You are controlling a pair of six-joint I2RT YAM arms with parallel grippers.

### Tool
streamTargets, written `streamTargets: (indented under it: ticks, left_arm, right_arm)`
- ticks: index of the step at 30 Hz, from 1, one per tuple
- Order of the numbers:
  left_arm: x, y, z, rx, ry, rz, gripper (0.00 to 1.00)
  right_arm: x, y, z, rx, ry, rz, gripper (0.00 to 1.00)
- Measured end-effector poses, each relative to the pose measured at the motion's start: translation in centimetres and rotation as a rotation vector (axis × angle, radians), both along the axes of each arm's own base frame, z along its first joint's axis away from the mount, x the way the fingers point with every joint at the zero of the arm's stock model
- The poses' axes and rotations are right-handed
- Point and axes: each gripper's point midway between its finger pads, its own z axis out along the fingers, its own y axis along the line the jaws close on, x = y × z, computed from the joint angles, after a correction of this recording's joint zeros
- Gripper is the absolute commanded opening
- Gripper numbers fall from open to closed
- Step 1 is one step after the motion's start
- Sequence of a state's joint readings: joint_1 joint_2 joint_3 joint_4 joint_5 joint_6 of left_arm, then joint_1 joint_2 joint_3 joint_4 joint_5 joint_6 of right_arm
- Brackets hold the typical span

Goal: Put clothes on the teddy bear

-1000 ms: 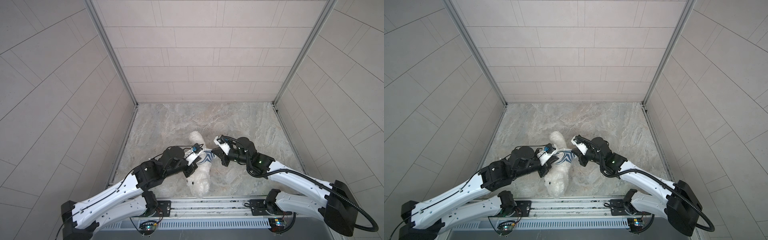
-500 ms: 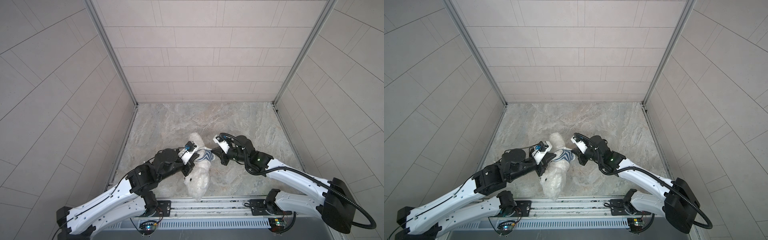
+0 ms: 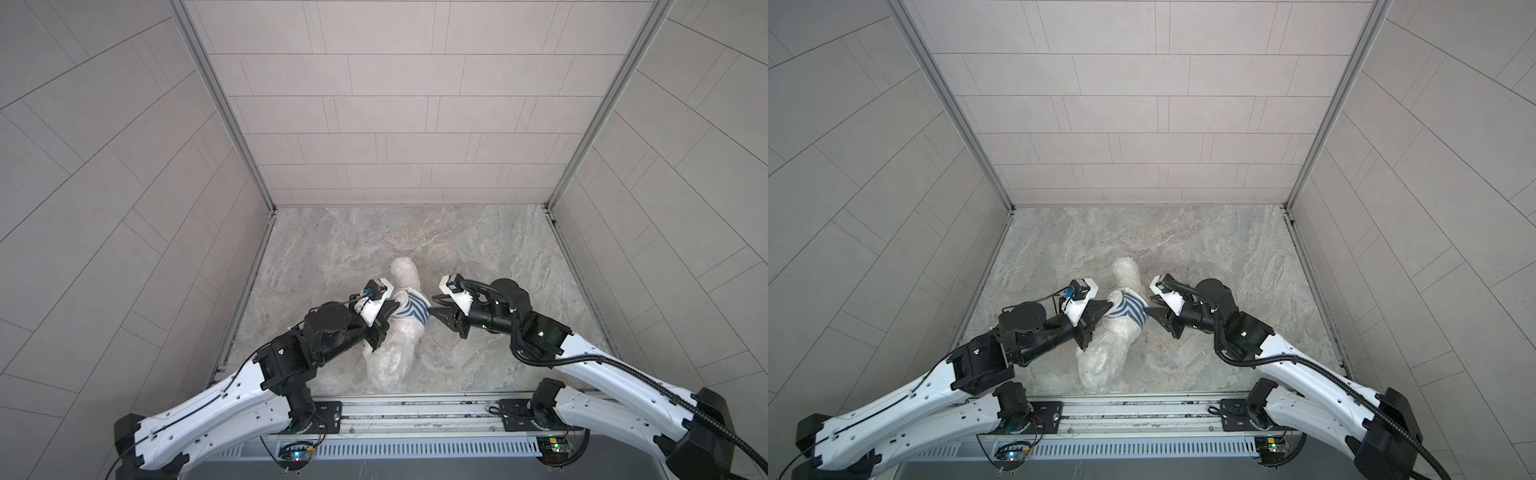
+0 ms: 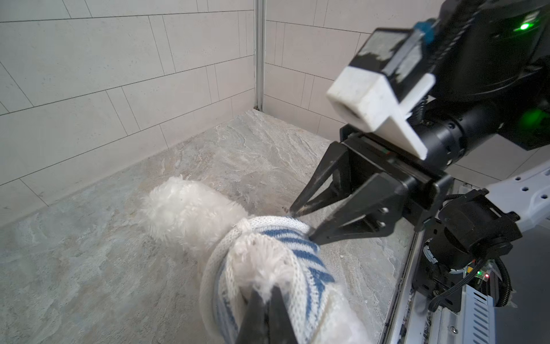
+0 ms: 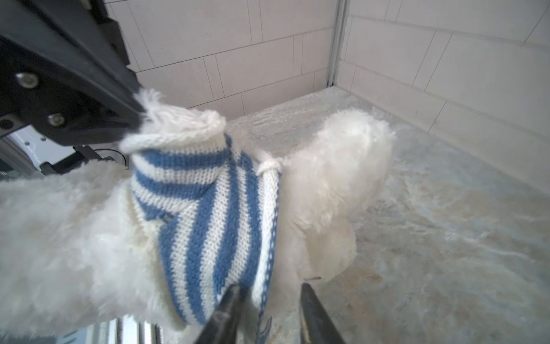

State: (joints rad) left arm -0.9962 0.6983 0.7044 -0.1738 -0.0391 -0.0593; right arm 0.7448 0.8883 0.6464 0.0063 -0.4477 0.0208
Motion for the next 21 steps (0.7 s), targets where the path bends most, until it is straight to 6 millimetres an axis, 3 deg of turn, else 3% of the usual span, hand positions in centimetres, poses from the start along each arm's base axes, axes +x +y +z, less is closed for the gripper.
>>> streamTargets:
  ticks: [5, 11, 21]
  left_arm:
    - [-0.1, -0.4, -0.7, 0.029, 0.007, -0.021, 0.00]
    - [-0.8, -1.0, -1.1, 0.057, 0.024, -0.076, 0.00]
    - [-1.9, -1.7, -1.3, 0.060, 0.053, -0.151, 0.00]
  right_arm:
    - [-1.5, -0.2, 1.8, -0.022, -0.056, 0.031, 0.63]
    - [-2.2, 1.4, 4.8, -0.022, -0.125, 0.086, 0.59]
    - [-2.4, 4.4, 1.8, -0.098, -0.080, 0.179, 0.12]
